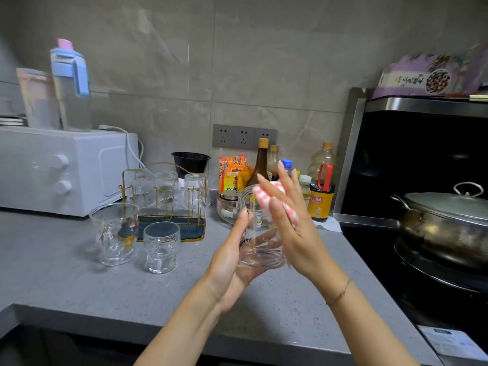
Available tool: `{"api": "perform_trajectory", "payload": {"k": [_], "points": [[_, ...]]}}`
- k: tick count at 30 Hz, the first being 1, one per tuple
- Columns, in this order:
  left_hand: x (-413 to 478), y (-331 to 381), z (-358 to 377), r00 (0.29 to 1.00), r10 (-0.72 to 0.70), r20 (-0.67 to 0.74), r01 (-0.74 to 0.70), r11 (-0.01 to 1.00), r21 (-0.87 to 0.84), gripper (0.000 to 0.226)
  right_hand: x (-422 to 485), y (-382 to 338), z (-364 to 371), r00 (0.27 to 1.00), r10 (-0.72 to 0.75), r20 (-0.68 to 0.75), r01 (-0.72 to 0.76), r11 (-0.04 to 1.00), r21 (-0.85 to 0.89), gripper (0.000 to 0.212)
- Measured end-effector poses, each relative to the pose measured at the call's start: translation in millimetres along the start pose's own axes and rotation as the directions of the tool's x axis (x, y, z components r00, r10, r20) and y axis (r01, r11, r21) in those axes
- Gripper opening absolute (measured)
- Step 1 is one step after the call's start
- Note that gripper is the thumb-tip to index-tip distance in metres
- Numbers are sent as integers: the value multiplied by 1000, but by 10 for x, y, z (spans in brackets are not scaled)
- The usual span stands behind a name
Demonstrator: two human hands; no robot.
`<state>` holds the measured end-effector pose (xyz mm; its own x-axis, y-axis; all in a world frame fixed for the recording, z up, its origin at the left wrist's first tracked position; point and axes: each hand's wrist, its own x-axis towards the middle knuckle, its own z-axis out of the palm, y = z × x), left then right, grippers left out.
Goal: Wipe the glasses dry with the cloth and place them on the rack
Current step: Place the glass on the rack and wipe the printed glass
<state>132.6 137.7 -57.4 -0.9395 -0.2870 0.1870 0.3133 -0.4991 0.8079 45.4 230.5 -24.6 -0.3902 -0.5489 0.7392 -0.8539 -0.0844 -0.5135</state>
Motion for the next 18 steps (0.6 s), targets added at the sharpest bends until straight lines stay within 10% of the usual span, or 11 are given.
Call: {"api": "perform_trajectory", "payload": {"k": [18], "points": [[-87,185,39,998,49,45,-49,999,-14,63,-281,-219,204,983,-185,-19,185,982,22,43]]}}
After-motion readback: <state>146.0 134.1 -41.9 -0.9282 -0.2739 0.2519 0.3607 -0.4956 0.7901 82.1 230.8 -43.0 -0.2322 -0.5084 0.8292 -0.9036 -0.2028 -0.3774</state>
